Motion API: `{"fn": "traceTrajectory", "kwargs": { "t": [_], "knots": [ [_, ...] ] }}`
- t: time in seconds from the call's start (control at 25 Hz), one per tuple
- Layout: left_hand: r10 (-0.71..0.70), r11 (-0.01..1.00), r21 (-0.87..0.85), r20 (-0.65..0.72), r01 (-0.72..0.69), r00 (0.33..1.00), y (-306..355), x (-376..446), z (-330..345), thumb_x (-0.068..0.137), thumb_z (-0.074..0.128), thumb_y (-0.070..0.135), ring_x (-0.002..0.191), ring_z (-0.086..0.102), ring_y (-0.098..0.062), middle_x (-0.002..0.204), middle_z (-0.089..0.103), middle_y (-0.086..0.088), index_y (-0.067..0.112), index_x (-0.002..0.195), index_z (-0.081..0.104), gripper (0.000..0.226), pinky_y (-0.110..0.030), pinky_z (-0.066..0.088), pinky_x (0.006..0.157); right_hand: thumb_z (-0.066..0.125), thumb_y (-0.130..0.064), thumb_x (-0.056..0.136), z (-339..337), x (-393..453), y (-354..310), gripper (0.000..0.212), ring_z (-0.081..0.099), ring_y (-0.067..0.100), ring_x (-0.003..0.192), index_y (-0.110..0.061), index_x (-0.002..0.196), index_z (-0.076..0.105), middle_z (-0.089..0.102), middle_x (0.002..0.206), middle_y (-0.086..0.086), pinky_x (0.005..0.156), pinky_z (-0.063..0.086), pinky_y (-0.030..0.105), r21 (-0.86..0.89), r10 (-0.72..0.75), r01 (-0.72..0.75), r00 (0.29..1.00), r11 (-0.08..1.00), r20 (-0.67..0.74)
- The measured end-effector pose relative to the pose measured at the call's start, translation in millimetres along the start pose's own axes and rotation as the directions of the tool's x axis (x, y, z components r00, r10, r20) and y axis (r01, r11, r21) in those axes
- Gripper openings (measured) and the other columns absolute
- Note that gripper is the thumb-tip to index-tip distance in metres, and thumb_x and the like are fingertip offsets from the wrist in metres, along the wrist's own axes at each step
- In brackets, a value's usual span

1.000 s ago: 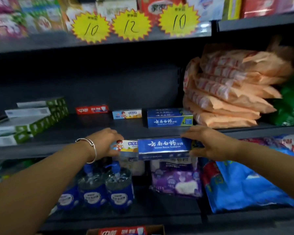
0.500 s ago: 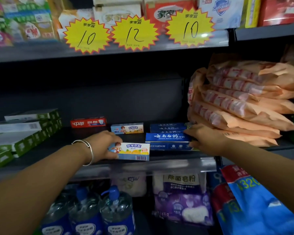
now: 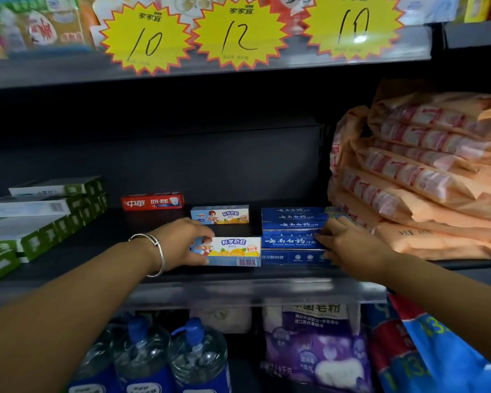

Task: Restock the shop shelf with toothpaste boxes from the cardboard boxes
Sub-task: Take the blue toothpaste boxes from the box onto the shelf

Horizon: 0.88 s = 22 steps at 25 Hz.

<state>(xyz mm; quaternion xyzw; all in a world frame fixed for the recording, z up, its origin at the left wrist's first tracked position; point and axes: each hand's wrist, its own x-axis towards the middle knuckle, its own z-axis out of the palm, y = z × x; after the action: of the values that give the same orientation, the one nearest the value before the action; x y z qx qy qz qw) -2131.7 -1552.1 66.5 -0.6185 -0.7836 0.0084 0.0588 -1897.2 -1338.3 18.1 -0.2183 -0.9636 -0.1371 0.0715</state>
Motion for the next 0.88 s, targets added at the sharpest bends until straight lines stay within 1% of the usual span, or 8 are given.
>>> {"fn": "traceTrajectory", "kwargs": {
  "t": [0.16, 0.24, 0.4, 0.48, 0.6, 0.68, 0.8, 0.88],
  "knots": [
    [-0.011, 1.000, -0.017, -0.003, 0.011, 1.000, -0.4, -0.6, -1.5, 0.085, 0.063, 0.036, 0.118, 0.043, -0.013, 0.129, 0.050, 0.003, 0.023, 0.129, 0.049, 0.049, -0.020, 0.034, 0.096, 0.044, -0.035, 0.097, -6.5, -1.0, -3.6, 0.049, 0.035, 0.021, 0.121, -0.017, 0.142, 0.039, 0.036, 0.133, 0.003, 0.105, 0.035, 0.034, -0.003, 0.004, -0.004, 1.000, 1.000, 0.027],
    [-0.012, 1.000, -0.018, -0.011, 0.012, 1.000, -2.1, -1.3, -2.1, 0.085, 0.063, 0.037, 0.117, 0.043, -0.012, 0.128, 0.050, 0.003, 0.023, 0.128, 0.050, 0.048, -0.019, 0.034, 0.095, 0.045, -0.034, 0.096, -14.4, 0.0, -9.2, 0.047, 0.035, 0.020, 0.121, -0.017, 0.139, 0.043, 0.039, 0.133, 0.002, 0.105, 0.035, 0.033, 0.025, -0.007, 0.007, 1.000, 1.000, 0.004],
    [-0.021, 0.999, -0.025, -0.036, 0.020, 0.999, -6.1, 0.2, -3.8, 0.085, 0.063, 0.038, 0.120, 0.042, -0.012, 0.132, 0.048, 0.003, 0.024, 0.131, 0.047, 0.050, -0.020, 0.034, 0.098, 0.046, -0.028, 0.097, -35.1, 19.4, -31.4, 0.039, 0.041, 0.021, 0.119, -0.015, 0.134, 0.051, 0.048, 0.127, 0.005, 0.098, 0.039, 0.030, 0.181, -0.043, 0.063, 0.993, 0.982, -0.109],
    [-0.030, 0.999, -0.023, -0.056, 0.029, 0.998, -10.5, 2.4, -3.4, 0.085, 0.062, 0.038, 0.122, 0.040, -0.011, 0.135, 0.046, 0.004, 0.026, 0.134, 0.043, 0.055, -0.020, 0.033, 0.099, 0.048, -0.025, 0.097, -44.6, 38.4, -43.9, 0.037, 0.045, 0.022, 0.118, -0.015, 0.132, 0.053, 0.052, 0.123, 0.007, 0.097, 0.041, 0.030, 0.279, -0.055, 0.093, 0.988, 0.956, -0.142],
    [-0.041, 0.999, -0.014, -0.096, 0.040, 0.995, -20.7, 9.1, 0.0, 0.084, 0.062, 0.039, 0.122, 0.039, -0.010, 0.135, 0.046, 0.005, 0.027, 0.135, 0.041, 0.056, -0.021, 0.034, 0.100, 0.050, -0.025, 0.096, -55.9, 68.7, -59.1, 0.033, 0.051, 0.022, 0.113, -0.014, 0.127, 0.058, 0.055, 0.119, 0.007, 0.096, 0.044, 0.033, 0.368, -0.070, 0.124, 0.985, 0.922, -0.159],
    [-0.044, 0.999, -0.001, -0.124, 0.044, 0.991, -28.5, 15.7, 4.5, 0.084, 0.063, 0.039, 0.121, 0.039, -0.010, 0.134, 0.047, 0.005, 0.027, 0.134, 0.042, 0.056, -0.023, 0.036, 0.100, 0.048, -0.027, 0.097, -59.9, 89.1, -67.5, 0.032, 0.053, 0.022, 0.110, -0.014, 0.124, 0.060, 0.057, 0.119, 0.007, 0.094, 0.046, 0.033, 0.383, -0.098, 0.140, 0.987, 0.913, -0.127],
    [-0.039, 0.998, 0.038, -0.173, 0.047, 0.984, -41.5, 30.2, 14.4, 0.083, 0.063, 0.040, 0.120, 0.040, -0.011, 0.132, 0.048, 0.005, 0.025, 0.129, 0.046, 0.051, -0.021, 0.036, 0.099, 0.045, -0.033, 0.098, -60.4, 121.1, -80.7, 0.036, 0.055, 0.020, 0.109, -0.014, 0.126, 0.059, 0.059, 0.123, 0.005, 0.092, 0.047, 0.031, 0.406, -0.142, 0.127, 0.990, 0.905, 0.005],
    [-0.033, 0.998, 0.045, -0.227, 0.044, 0.973, -50.5, 42.4, 22.7, 0.082, 0.064, 0.040, 0.119, 0.041, -0.012, 0.130, 0.049, 0.005, 0.023, 0.128, 0.048, 0.052, -0.022, 0.037, 0.099, 0.044, -0.035, 0.098, -57.2, 141.3, -89.2, 0.036, 0.056, 0.019, 0.106, -0.014, 0.124, 0.059, 0.060, 0.122, 0.005, 0.088, 0.045, 0.028, 0.390, -0.165, 0.119, 0.983, 0.913, 0.086]
  ]
}}
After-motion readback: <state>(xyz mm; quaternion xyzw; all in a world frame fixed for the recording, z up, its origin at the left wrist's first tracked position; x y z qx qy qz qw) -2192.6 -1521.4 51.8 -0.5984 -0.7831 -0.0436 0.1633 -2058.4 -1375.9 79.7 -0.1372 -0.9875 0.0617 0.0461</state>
